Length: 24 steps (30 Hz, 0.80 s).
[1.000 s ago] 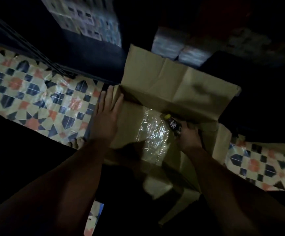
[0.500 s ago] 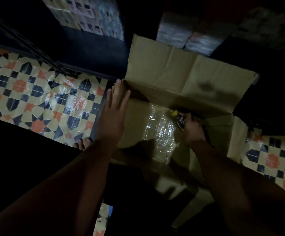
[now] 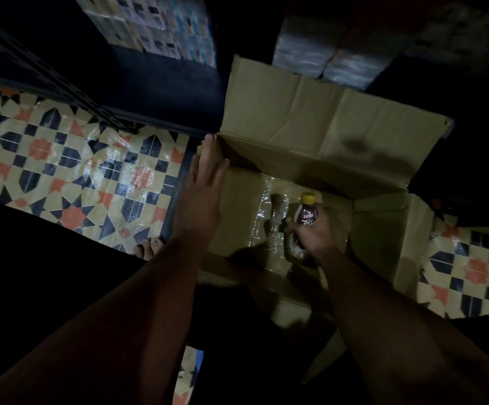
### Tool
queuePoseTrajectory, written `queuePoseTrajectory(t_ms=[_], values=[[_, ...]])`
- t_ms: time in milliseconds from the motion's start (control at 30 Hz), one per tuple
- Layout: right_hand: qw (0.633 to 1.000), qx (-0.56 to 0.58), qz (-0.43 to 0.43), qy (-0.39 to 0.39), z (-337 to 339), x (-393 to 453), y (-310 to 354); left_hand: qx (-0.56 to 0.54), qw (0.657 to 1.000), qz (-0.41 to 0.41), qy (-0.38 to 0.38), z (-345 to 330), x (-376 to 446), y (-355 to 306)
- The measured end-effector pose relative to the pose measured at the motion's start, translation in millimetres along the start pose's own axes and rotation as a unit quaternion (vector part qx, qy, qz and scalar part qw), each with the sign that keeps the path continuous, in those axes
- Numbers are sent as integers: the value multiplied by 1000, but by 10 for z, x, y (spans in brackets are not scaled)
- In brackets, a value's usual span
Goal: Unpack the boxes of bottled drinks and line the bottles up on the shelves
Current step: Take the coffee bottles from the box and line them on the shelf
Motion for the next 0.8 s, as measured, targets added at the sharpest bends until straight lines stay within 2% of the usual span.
queuePoseTrajectory(t_ms=[100,300,400,567,667,800], values=[[1000,-28,9,-1,-79,-49,13,6,1000,5,-4,-16,4,11],[997,-45,39,-57,-62,-315,259,38,999,19,24,30,-7,-36],[997,-26,54,-50,-34,-518,461,67,996,18,57,99,-13,-47],[995,-42,84,-39,98,-967,915,102,981,12,162,217,-45,-7],[991,-50,116,-33,253,-1450,1388,76,966,1,245,672,-55,-117],[984,-67,158,-42,487,-2281,2179,-9,970,-39,240,1846,-239,-533]])
Point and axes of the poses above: each hand's wrist, its own x-axis towards the middle knuckle, its own z-axis out of the back of the hand, y = z × x, the point moved 7 cm from there along x, towards the middle knuckle, and after that the axes turned 10 degrees about y, right-handed, at the moved point
